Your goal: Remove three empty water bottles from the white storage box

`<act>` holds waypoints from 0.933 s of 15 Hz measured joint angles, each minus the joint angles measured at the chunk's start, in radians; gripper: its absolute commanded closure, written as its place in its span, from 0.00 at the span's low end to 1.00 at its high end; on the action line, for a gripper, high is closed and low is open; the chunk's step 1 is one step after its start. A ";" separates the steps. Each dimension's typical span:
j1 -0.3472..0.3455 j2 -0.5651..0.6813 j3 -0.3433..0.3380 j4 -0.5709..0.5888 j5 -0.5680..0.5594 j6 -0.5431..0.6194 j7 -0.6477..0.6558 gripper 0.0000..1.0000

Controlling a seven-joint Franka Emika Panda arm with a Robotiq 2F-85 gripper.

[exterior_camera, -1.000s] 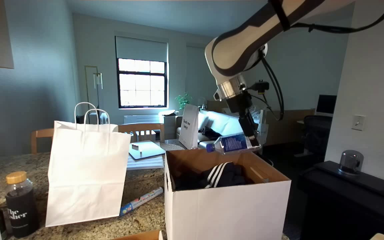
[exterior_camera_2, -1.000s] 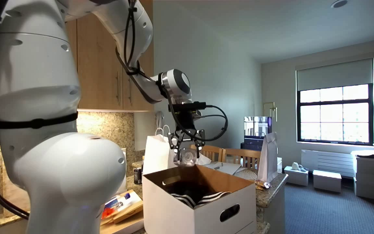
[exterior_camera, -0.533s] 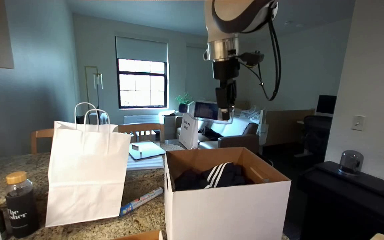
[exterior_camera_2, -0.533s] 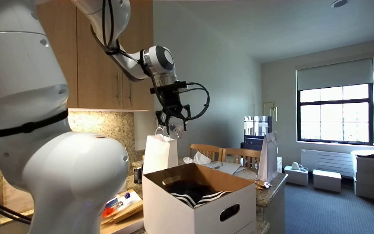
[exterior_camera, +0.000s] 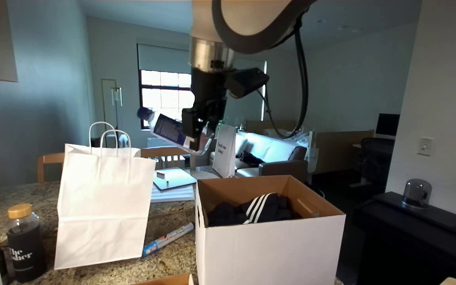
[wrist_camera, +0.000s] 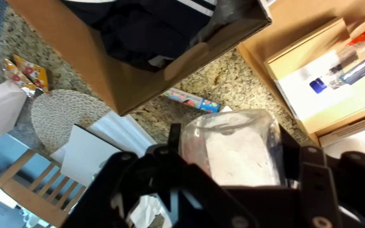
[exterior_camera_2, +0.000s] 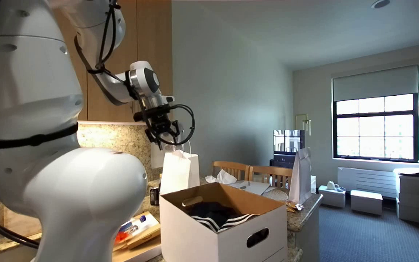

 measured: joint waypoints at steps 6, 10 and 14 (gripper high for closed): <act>0.054 0.314 0.066 0.097 -0.022 -0.028 0.012 0.56; 0.111 0.520 0.059 0.223 -0.022 -0.104 -0.016 0.56; 0.179 0.709 0.052 0.359 -0.016 -0.217 -0.091 0.56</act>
